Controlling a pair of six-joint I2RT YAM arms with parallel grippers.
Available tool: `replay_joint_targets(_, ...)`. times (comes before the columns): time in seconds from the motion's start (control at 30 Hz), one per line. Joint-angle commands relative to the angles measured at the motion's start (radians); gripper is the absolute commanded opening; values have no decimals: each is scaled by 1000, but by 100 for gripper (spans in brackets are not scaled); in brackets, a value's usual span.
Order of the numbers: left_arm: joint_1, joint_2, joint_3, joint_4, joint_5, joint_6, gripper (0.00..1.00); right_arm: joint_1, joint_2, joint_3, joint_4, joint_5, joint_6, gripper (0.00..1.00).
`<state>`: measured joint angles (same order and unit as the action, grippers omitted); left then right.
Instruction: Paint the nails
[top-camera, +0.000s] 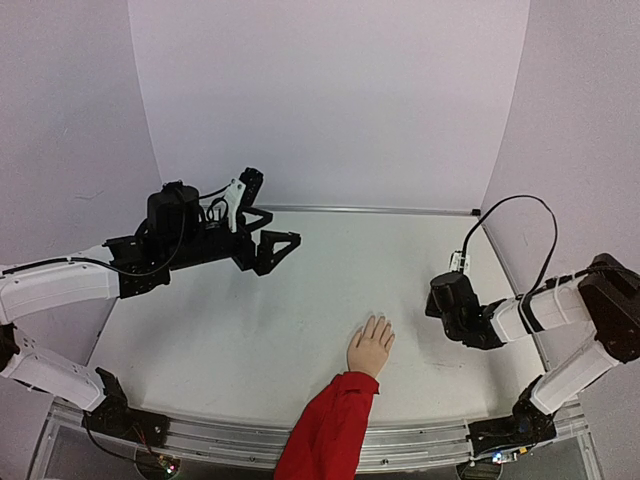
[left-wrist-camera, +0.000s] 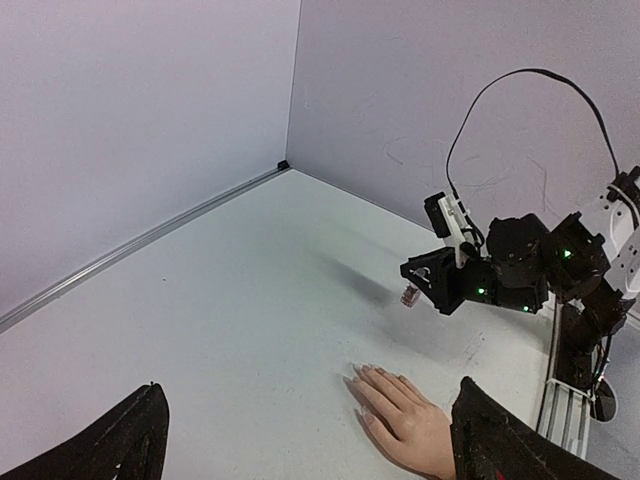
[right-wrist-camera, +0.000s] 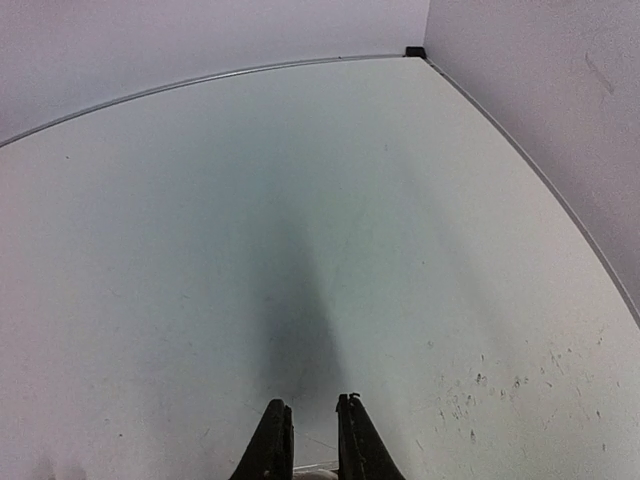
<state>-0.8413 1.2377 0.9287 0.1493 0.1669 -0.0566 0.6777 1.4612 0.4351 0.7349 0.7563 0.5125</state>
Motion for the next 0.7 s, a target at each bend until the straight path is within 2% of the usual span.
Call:
replay_joint_targets(0.0,2,-6,24,35,23,-6,99,-11,51,-31,100,59,103,0)
replay_joint_targets(0.17,2,2,34,34,29,-6,99,-12,90,-53,119,85,152,0)
replay_joint_targets(0.2,2,4,35,33,29,-6,99,-12,92,-54,121,88,152,3)
replay_joint_targets(0.33,2,-1,37,26,19,-4,99,-12,70,-71,121,83,155,25)
replay_joint_targets(0.43,2,-28,38,22,-27,14,99,-12,-14,-77,80,76,144,49)
replay_joint_targets(0.5,3,-53,44,12,-83,38,99,-12,-101,-24,-93,88,160,60)
replay_joint_targets(0.53,4,-67,48,6,-114,51,99,-12,-143,11,-181,102,157,70)
replay_joint_targets(0.6,6,-104,70,-13,-187,91,99,-12,-239,87,-346,116,136,83)
replay_joint_targets(0.67,6,-136,102,-35,-282,123,99,-12,-347,151,-437,97,58,96)
